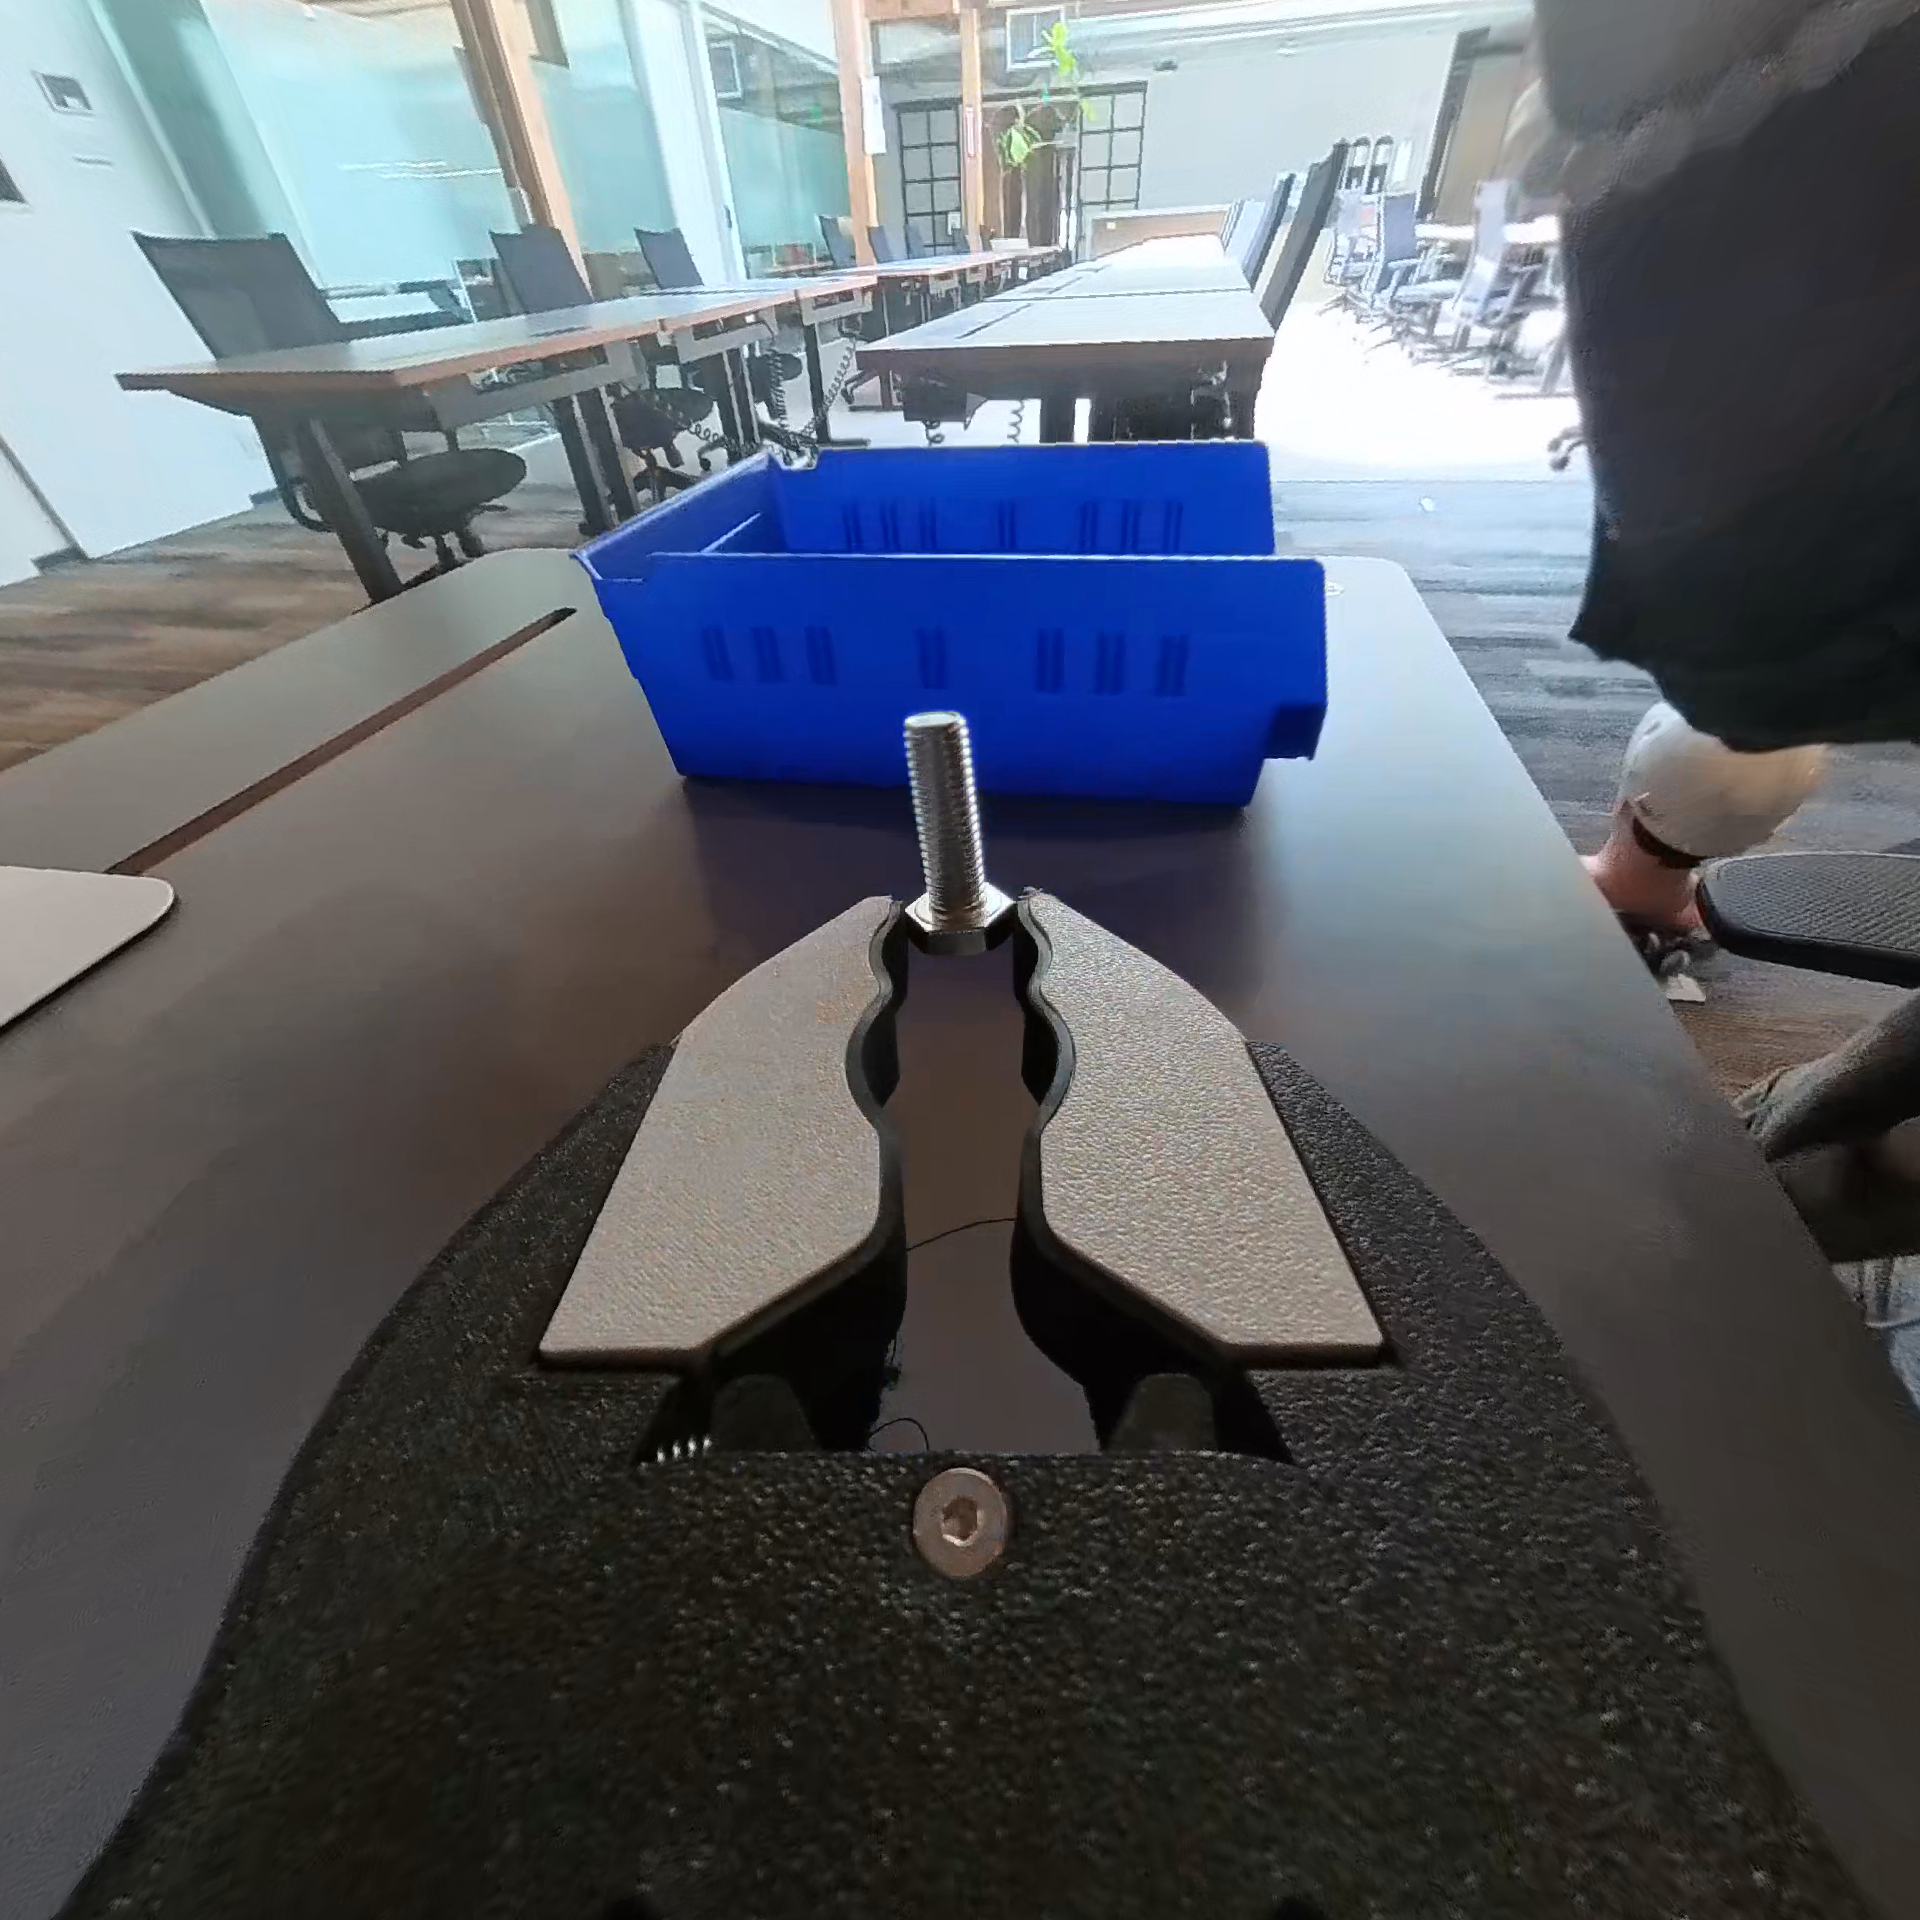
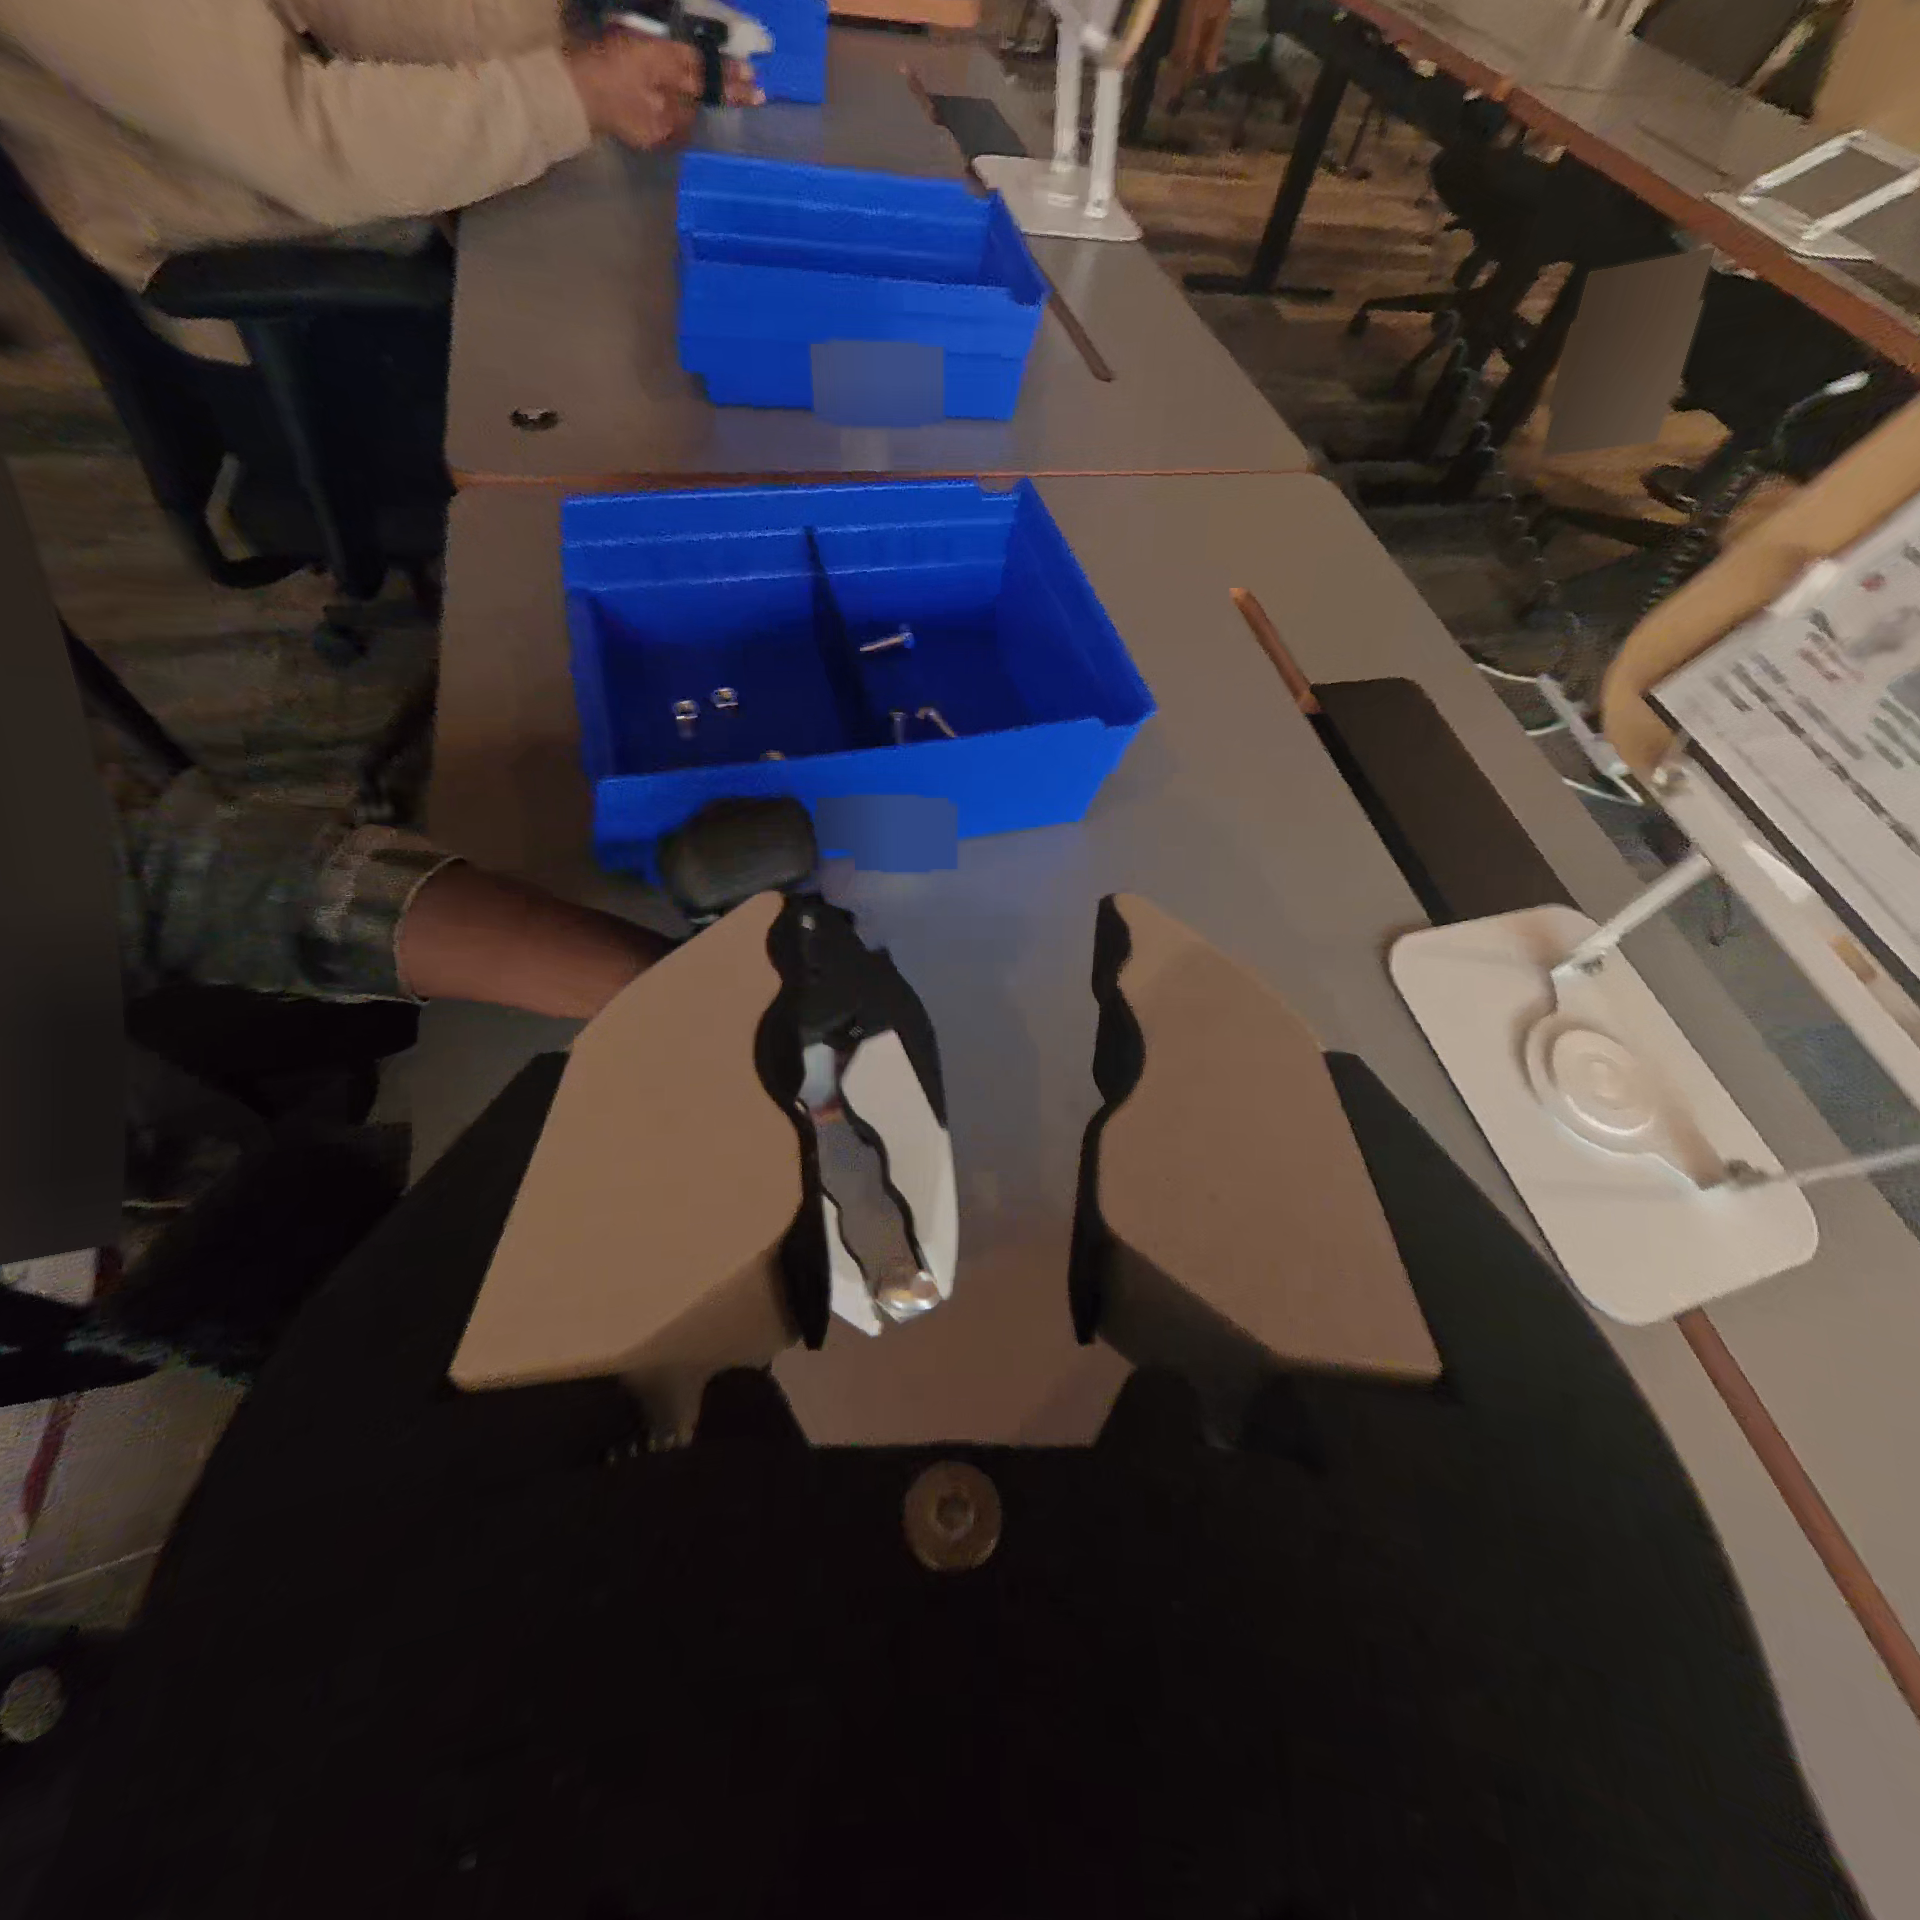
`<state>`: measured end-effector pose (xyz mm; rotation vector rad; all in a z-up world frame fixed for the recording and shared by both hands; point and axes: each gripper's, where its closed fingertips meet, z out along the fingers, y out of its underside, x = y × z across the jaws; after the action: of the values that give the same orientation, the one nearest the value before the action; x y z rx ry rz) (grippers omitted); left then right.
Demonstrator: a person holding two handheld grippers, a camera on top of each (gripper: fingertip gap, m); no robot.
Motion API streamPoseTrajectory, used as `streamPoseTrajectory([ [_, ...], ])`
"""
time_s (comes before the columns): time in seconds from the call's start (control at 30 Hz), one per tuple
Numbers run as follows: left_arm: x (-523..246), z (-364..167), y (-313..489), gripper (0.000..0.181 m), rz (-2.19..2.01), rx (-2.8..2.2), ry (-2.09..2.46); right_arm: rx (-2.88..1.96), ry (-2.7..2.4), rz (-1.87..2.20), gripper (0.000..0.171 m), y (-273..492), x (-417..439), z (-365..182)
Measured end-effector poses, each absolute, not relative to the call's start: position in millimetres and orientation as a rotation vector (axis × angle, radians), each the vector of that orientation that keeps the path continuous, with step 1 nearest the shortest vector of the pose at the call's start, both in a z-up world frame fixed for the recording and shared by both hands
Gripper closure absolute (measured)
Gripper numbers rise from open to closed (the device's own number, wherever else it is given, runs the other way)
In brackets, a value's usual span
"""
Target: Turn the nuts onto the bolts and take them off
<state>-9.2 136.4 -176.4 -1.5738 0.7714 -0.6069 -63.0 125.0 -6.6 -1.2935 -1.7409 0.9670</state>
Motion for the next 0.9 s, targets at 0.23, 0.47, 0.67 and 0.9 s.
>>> streamPoseTrajectory([
  [0.23,-8,-186,145,0.162,-0.612,-1.585,0.768,-1.125,-2.117,0.895,0.124,40,-131,-5],
  [0.47,1,-189,144,0.162,-0.621,-1.578,0.789,-1.077,-2.618,0.537,0.118,-43,-227,-79],
  [0.67,6,-183,140,0.162,-0.638,-1.548,0.783,-1.096,-2.851,0.256,0.124,-46,-283,-161],
  [0.9,15,-186,139,0.162,-0.646,-1.55,0.802,-0.835,-3.043,-0.035,0.121,-24,-292,-232],
])
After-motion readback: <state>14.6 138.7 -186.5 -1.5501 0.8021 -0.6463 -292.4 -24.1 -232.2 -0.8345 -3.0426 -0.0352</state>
